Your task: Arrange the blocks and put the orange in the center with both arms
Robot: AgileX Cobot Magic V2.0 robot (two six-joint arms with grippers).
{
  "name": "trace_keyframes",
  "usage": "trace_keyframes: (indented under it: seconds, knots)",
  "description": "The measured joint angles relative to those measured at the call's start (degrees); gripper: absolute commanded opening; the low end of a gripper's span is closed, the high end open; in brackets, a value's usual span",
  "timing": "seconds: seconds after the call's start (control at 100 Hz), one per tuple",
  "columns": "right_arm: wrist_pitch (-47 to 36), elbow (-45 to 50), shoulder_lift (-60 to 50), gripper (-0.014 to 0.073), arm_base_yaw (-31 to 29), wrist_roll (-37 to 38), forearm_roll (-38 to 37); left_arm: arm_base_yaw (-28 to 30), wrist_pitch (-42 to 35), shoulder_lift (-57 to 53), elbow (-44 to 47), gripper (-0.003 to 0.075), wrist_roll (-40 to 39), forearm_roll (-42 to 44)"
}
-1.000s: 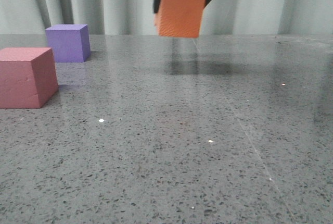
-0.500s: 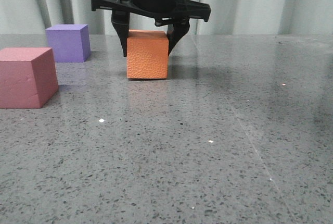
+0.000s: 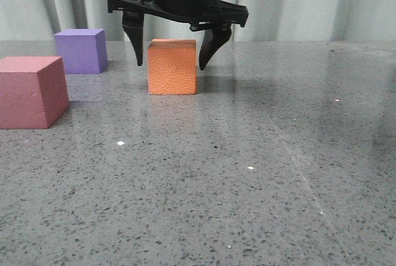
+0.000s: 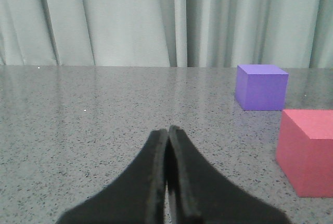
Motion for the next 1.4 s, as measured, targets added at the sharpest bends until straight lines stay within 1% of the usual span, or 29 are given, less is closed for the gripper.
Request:
trace_keyframes:
  seconds: [0.27, 0.49, 0.73, 0.88, 1.0, 1.07, 1.24, 1.4]
  knots:
    - [0.0, -2.8, -0.1, 0.0640, 0.0, -0.6, -1.0, 0.0, 0.0, 0.0, 0.0, -0.0019, 0.0, 0.0]
    - [0.1, -4.6, -4.1, 0.0640, -0.8, -3.1, -3.1, 0.0, 0.0, 0.0, 0.0, -0.0019, 0.0, 0.0]
    - [4.0, -4.6, -8.9, 0.0640, -4.9, -7.7, -7.4, 0.0, 0.0, 0.0, 0.0, -0.0019, 0.0, 0.0]
    - [5.8, -3.7, -11.4, 0.0640, -8.5, -10.5, -8.0, 0.0, 0.0, 0.0, 0.0, -0.0019, 0.0, 0.0]
    - [5.8, 0.8, -14.9, 0.0640, -11.6, -12.1, -8.2, 0.0, 0.0, 0.0, 0.0, -0.0019, 0.0, 0.0]
    - [4.9, 5.0, -17.7, 0.0640, -13.6, -12.4, -8.3, 0.0, 0.0, 0.0, 0.0, -0.0019, 0.0, 0.0]
    - [0.0, 19.7, -26.7, 0.0640, -19.0, -12.8, -8.3, 0.0, 0.0, 0.0, 0.0, -0.0019, 0.0, 0.0]
    - [-4.7, 33.5, -37.3, 0.0634, -24.1, -12.9, -8.4, 0.0, 0.0, 0.0, 0.0, -0.0019, 0.0, 0.0]
